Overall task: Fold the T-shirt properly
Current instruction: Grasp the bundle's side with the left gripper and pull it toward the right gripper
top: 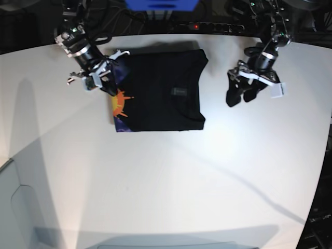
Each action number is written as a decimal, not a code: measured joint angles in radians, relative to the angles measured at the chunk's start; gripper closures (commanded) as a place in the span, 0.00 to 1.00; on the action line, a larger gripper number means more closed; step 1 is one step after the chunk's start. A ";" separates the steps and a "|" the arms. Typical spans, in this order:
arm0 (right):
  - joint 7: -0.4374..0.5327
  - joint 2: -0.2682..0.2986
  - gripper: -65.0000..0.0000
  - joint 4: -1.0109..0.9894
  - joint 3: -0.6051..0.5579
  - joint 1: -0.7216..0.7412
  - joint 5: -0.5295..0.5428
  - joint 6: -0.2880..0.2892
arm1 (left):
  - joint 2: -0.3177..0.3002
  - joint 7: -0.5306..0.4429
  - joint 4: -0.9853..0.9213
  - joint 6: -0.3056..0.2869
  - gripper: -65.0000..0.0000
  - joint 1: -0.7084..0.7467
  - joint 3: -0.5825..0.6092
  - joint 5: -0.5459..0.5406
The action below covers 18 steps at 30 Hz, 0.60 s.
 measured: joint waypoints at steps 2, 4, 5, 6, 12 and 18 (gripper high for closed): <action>-0.005 0.000 1.00 0.036 0.000 0.003 -0.003 0.000 | -0.005 -0.008 0.000 0.007 0.33 -0.001 0.062 -0.002; 0.005 0.000 1.00 0.057 0.002 0.006 0.002 0.000 | -0.001 -0.005 -0.016 0.008 0.33 -0.011 0.124 -0.001; 0.006 0.000 1.00 0.058 0.003 0.006 0.002 0.000 | 0.001 -0.005 -0.032 0.008 0.33 -0.022 0.148 -0.002; 0.002 0.000 1.00 0.058 0.003 0.005 0.002 0.000 | 0.000 -0.006 -0.050 0.008 0.33 -0.034 0.171 -0.002; -0.003 0.000 1.00 0.058 0.026 0.002 0.001 0.001 | -0.005 -0.003 -0.191 0.018 0.33 -0.067 0.254 0.002; -0.002 0.000 1.00 0.058 0.054 0.000 0.001 0.000 | -0.009 -0.023 -0.238 0.003 0.33 -0.073 0.257 0.026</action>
